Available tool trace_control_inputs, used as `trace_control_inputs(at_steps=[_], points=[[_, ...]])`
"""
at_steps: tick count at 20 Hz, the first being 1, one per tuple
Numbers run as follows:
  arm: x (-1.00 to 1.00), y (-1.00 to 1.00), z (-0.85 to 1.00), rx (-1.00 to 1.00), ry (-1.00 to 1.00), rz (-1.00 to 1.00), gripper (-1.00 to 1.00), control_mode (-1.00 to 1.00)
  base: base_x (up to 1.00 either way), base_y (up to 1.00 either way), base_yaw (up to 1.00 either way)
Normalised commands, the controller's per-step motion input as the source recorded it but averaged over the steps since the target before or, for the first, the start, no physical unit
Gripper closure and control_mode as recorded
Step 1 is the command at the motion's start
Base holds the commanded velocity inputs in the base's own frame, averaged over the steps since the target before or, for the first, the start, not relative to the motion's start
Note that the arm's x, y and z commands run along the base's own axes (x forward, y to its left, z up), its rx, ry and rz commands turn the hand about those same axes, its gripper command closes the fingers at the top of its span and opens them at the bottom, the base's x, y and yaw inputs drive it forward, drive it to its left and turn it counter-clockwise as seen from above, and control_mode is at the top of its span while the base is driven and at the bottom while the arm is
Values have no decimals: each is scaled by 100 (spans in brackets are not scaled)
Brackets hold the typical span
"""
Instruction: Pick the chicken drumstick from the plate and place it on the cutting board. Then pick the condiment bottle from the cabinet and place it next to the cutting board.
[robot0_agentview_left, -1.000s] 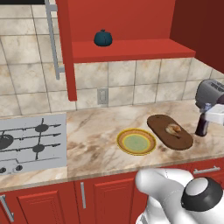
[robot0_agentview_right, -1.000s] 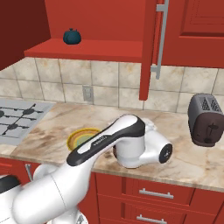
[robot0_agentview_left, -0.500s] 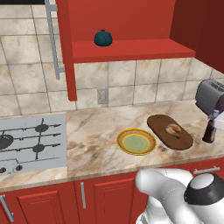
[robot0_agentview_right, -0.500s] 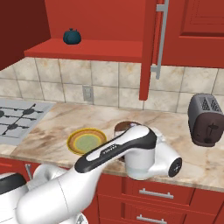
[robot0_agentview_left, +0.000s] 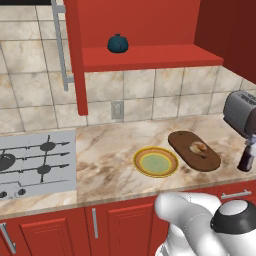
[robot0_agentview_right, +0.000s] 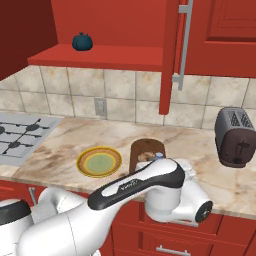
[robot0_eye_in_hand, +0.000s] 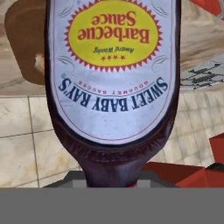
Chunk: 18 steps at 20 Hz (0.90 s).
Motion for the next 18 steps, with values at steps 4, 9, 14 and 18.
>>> trace_control_inputs(at_steps=[4, 9, 14, 18], points=[[-2, -10, -29, 0, -5, -7, 100, -100, 0, 0, 0], [4, -8, -25, 0, -5, -4, 100, -100, 0, 0, 0], [13, -12, -17, 0, 0, -2, 100, -100, 0, 0, 0], [15, -16, -13, 0, 0, 0, 100, -100, 0, 0, 0]])
